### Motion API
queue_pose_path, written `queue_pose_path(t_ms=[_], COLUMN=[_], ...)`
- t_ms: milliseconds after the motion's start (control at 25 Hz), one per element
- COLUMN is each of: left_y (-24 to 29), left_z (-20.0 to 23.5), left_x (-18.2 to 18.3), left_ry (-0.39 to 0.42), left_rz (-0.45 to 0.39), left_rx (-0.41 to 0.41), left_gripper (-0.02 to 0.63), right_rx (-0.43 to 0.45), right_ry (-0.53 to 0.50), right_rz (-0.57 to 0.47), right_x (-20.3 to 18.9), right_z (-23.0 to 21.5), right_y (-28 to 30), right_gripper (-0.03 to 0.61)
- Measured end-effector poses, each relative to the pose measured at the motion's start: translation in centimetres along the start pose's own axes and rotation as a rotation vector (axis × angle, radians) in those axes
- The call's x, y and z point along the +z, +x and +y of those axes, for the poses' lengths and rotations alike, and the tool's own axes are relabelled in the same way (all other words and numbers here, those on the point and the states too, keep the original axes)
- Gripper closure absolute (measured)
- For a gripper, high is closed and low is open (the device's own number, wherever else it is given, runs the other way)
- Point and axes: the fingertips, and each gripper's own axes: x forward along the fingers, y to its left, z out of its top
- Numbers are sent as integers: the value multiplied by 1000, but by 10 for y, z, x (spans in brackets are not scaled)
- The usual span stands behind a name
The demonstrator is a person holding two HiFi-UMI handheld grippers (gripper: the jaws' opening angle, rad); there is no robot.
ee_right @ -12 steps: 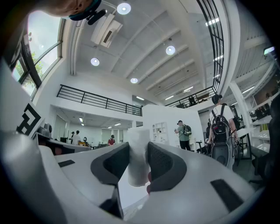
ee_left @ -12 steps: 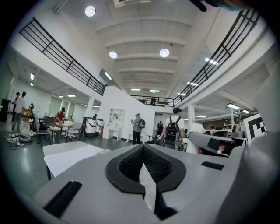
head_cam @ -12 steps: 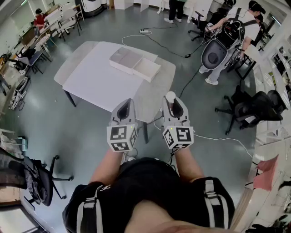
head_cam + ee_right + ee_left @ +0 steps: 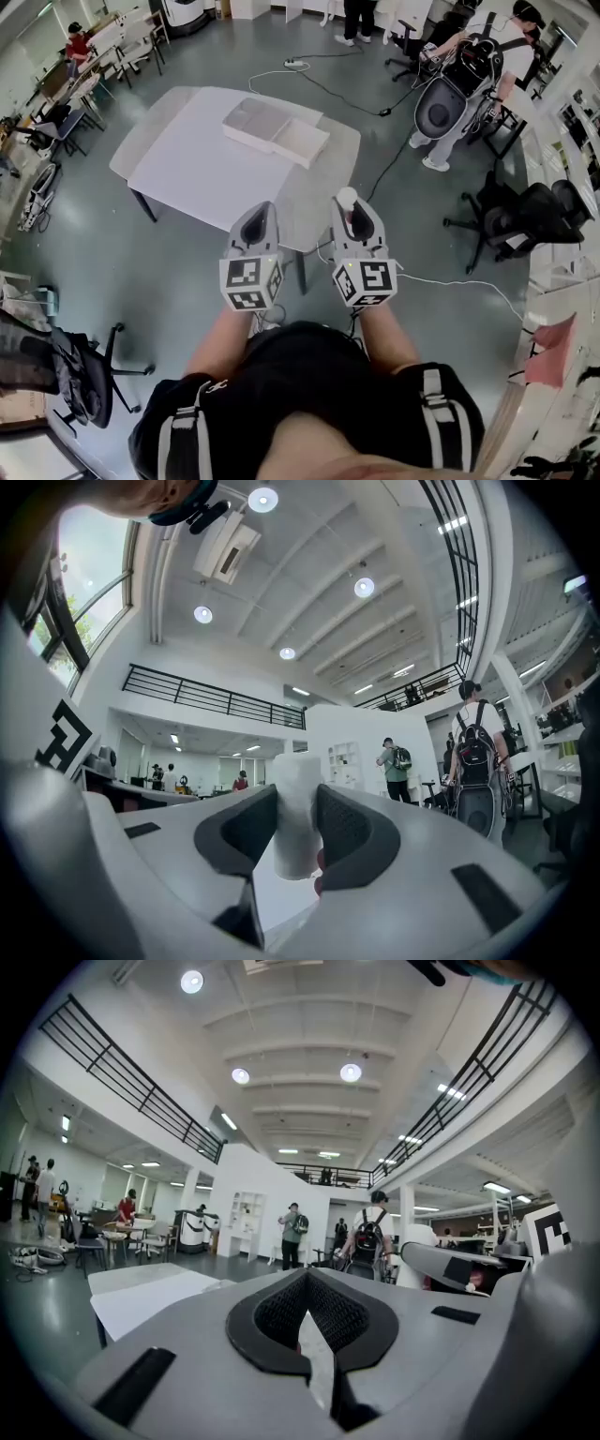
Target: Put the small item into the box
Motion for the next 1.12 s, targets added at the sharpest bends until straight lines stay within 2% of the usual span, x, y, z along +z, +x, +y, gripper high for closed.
queue_pose_path(t_ms=[720, 1120], left_y=[-13, 18], left_z=[42, 41], left_x=[-5, -18], left_ry=[-24, -77], left_rz=[10, 41], left_rx=[-31, -7], left_gripper=[607, 607], right_rx=[-24, 3], right_ry=[47, 33], right_rz=[26, 57], right_x=[-11, -25], right_z=[39, 13], right_y=[20, 40], right_gripper=[453, 453])
